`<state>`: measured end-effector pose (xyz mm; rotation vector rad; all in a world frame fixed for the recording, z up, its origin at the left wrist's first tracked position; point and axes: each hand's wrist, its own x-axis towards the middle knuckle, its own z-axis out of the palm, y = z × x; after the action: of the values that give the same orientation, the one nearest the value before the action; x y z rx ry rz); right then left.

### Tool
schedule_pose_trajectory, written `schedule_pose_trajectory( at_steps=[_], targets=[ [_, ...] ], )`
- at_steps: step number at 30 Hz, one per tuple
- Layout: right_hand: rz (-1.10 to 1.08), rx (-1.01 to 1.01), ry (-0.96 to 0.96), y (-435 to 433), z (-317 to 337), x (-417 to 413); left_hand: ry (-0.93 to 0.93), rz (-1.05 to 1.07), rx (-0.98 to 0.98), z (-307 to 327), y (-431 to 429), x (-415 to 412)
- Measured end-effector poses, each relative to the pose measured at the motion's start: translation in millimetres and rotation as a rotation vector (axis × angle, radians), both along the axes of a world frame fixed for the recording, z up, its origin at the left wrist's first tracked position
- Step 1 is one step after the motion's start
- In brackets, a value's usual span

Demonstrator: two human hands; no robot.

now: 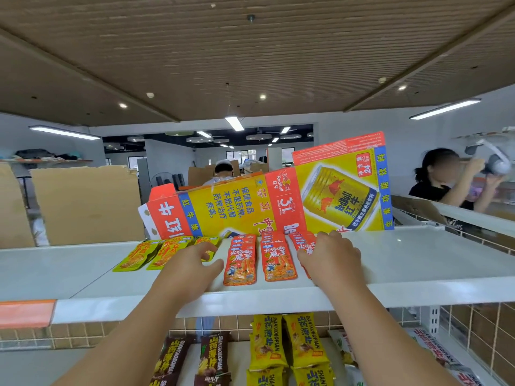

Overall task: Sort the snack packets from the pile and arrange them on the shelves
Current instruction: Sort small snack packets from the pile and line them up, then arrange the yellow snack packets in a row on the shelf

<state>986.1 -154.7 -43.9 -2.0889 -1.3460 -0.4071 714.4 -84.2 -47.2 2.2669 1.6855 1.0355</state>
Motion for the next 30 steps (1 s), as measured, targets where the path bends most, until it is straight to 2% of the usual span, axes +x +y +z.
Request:
schedule_pose_trajectory(
  at_steps=[13,21,25,30],
  targets=[
    [0.062,0.073,-0.072,2,-4,0,-0.027,0.036,0.220,-4,-14,2],
    [0.066,0.103,-0.035,1,4,-22,-0.020,-0.081,0.307,-1,-12,-9],
    [0.161,0.116,-0.018,11,15,-71,0.046,-0.108,0.350,9,-3,-47],
    [0.237,0.098,-0.060,30,25,-150,0.031,-0.024,0.346,24,10,-136]
  ],
)
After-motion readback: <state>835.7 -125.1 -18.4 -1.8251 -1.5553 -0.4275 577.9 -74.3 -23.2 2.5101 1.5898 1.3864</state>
